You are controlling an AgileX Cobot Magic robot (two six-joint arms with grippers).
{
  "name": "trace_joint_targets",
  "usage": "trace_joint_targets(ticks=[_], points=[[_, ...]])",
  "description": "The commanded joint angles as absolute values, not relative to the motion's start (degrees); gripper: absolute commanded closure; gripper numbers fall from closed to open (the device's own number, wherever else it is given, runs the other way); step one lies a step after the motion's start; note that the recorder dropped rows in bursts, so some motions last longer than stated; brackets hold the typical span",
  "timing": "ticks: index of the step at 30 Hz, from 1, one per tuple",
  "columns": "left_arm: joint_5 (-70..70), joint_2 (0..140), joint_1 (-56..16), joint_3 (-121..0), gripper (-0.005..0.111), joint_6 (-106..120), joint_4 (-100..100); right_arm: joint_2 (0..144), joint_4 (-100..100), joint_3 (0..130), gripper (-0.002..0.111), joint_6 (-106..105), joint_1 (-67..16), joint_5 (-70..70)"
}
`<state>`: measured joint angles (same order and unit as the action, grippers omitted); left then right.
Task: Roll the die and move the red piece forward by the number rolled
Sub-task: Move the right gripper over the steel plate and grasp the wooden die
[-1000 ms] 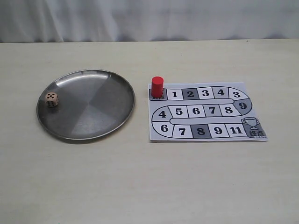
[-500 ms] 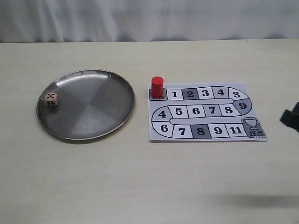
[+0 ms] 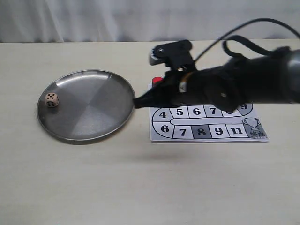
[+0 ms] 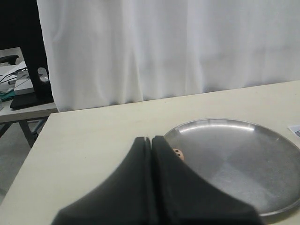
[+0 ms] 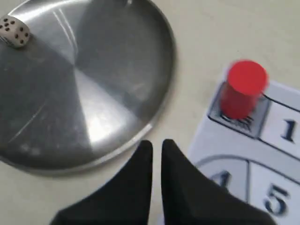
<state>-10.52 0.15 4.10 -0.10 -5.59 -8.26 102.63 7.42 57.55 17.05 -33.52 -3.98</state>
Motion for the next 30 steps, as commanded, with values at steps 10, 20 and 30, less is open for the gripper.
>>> trace_joint_targets(ticks=[10,20,30], points=[[-10.0,0.0,4.3,0.0,0.107,-5.6,-8.2,130.7,8.3,98.8,0.038,14.3,-44.6,-10.8],[-10.0,0.0,4.3,0.0,0.107,-5.6,-8.2,146.2,8.3,119.1,0.038,14.1,-47.7,-14.9],[-10.0,0.0,4.3,0.0,0.107,-5.6,-8.2,152.7,7.9,127.9,0.038,14.1,-47.7,-16.2]])
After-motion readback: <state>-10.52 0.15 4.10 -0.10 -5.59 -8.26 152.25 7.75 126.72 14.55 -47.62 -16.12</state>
